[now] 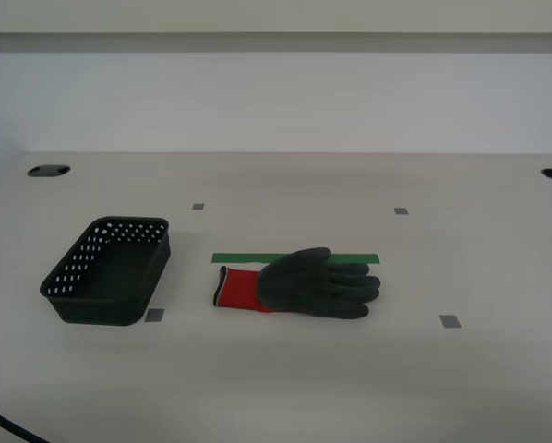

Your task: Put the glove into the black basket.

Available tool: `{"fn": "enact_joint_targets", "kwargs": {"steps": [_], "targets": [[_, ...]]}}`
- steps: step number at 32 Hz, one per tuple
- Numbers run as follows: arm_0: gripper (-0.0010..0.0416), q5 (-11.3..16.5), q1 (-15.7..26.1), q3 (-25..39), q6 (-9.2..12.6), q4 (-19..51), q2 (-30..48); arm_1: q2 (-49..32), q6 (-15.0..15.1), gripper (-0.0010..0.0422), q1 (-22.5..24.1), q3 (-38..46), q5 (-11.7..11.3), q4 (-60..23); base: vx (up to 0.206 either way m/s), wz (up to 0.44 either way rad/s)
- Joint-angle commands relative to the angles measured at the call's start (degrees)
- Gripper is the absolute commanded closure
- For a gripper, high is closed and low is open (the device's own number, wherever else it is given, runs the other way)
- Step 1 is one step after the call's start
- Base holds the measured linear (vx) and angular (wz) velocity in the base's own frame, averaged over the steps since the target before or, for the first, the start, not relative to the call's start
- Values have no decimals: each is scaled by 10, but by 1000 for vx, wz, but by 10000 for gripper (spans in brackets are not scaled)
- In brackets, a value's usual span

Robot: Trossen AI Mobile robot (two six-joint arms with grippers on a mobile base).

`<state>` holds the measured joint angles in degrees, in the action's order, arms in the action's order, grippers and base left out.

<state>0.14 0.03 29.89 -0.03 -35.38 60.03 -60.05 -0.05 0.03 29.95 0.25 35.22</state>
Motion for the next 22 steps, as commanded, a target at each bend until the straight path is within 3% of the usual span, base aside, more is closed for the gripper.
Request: {"fn": "enact_joint_targets", "kwargs": {"steps": [1,22], "targets": [[405,0,0,1,0,-1,0,0,0,412,0,0,2,-5,0,0],[405,0,0,1,0,-1,0,0,0,412,0,0,2,-5,0,0]]}}
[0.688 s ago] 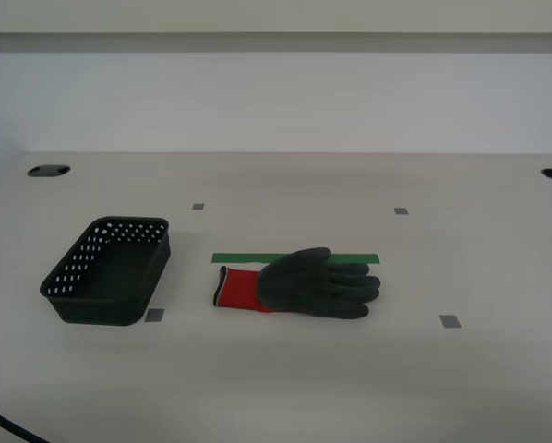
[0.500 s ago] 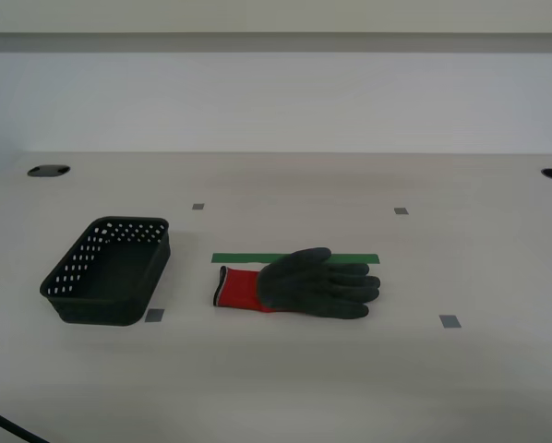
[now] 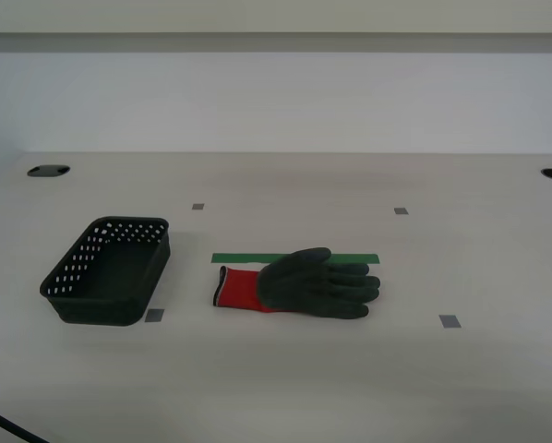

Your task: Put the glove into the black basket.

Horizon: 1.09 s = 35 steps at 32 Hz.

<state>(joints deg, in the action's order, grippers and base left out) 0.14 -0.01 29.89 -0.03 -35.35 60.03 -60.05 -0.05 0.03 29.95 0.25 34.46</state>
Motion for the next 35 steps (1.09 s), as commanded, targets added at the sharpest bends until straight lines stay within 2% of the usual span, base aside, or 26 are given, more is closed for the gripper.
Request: {"fn": "enact_joint_targets", "kwargs": {"steps": [1,9,10,12,14,20,27,31,35], "targets": [[405,0,0,1,0,-1,0,0,0,412,0,0,2,3,0,0],[405,0,0,1,0,-1,0,0,-7,412,0,2,2,4,0,0],[405,0,0,1,0,-1,0,0,-12,412,0,5,8,-3,0,0],[405,0,0,1,0,-1,0,0,-21,412,0,22,52,-55,0,0],[405,0,0,1,0,-1,0,0,-21,412,3,45,67,-121,0,0],[405,0,0,1,0,-1,0,-4,-15,412,13,110,67,-305,0,0],[405,0,0,1,0,-1,0,-7,-14,412,43,143,67,-412,0,0],[405,0,0,1,0,-1,0,-33,-14,412,85,165,67,-490,0,0],[405,0,0,1,0,-1,0,-68,-14,412,123,177,67,-528,0,0]]}}
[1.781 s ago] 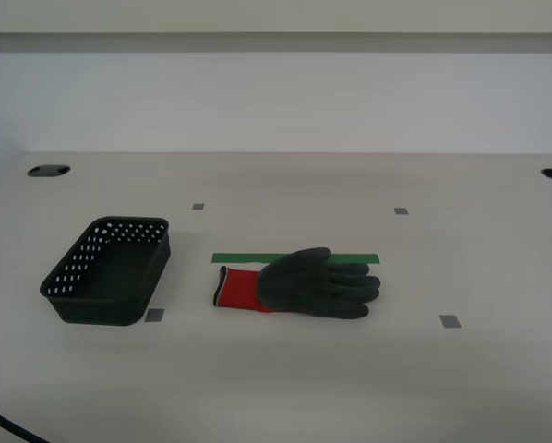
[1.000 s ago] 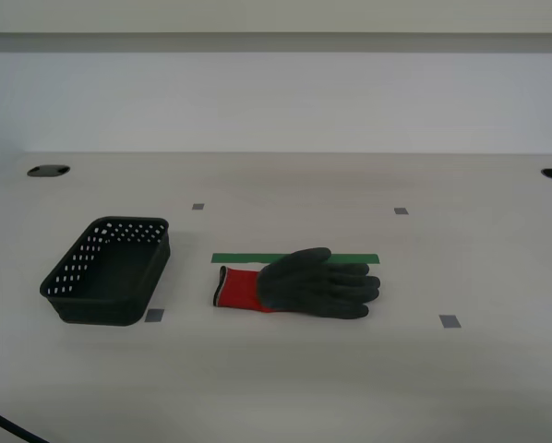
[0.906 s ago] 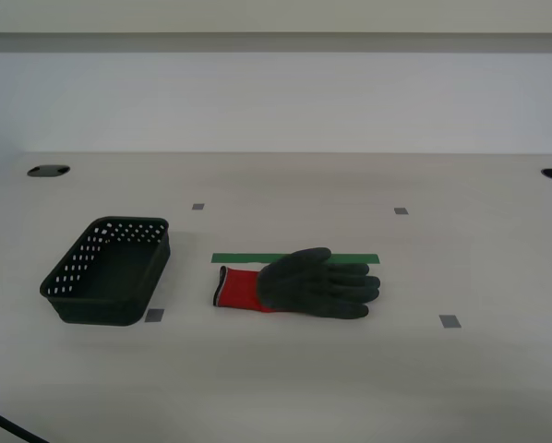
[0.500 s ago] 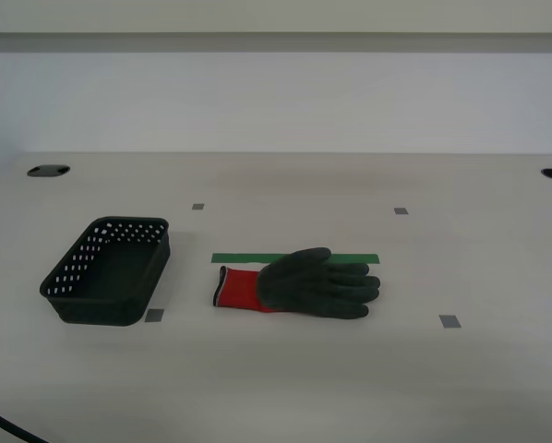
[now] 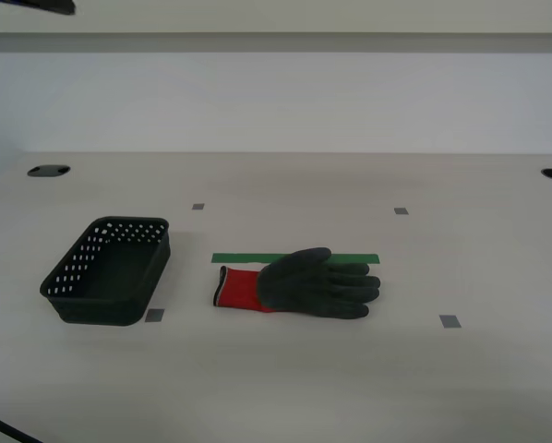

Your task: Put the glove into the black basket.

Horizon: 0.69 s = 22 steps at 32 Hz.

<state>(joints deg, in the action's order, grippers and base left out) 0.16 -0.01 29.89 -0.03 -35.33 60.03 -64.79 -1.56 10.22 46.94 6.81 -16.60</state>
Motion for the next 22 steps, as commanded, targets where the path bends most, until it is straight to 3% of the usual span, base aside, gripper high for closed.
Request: {"fn": "enact_joint_targets", "kwargs": {"steps": [1,9,14,22], "targets": [[405,0,0,1,0,-1,0,-31,0,412,31,10,2,-23,0,0],[405,0,0,1,0,-1,0,-136,-1,412,94,42,1,-72,0,0],[405,0,0,1,0,-1,0,-214,1,412,113,74,2,-118,0,0],[405,0,0,1,0,-2,0,-329,1,412,144,78,1,-123,0,0]]}}
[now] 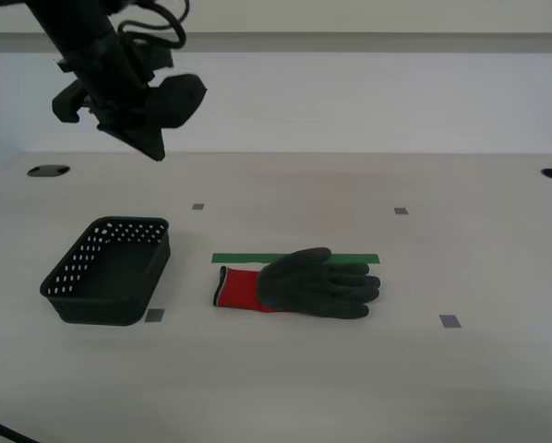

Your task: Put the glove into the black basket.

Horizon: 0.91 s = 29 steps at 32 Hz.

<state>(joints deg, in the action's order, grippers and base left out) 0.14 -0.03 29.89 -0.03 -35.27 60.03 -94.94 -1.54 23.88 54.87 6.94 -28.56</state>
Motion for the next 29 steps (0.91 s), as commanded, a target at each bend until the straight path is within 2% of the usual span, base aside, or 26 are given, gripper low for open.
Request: {"fn": "enact_joint_targets", "kwargs": {"steps": [1,9,16,22,23,26,28,29], "targets": [[405,0,0,1,0,-2,0,-36,0,412,12,-1,0,-4,0,0],[405,0,0,1,0,-2,0,-129,0,412,59,-1,0,10,0,0],[405,0,0,1,0,-1,0,-203,0,412,81,4,0,90,0,0],[405,0,0,1,0,-1,0,-229,-2,412,93,40,0,131,0,0],[405,0,0,1,0,-1,0,-230,-4,412,93,43,0,134,0,0],[405,0,0,1,0,4,0,-248,-43,412,94,64,2,133,0,0],[405,0,0,1,0,5,0,-272,-45,412,96,78,19,131,0,0],[405,0,0,1,0,7,0,-297,-45,412,99,94,38,116,0,0]]}}
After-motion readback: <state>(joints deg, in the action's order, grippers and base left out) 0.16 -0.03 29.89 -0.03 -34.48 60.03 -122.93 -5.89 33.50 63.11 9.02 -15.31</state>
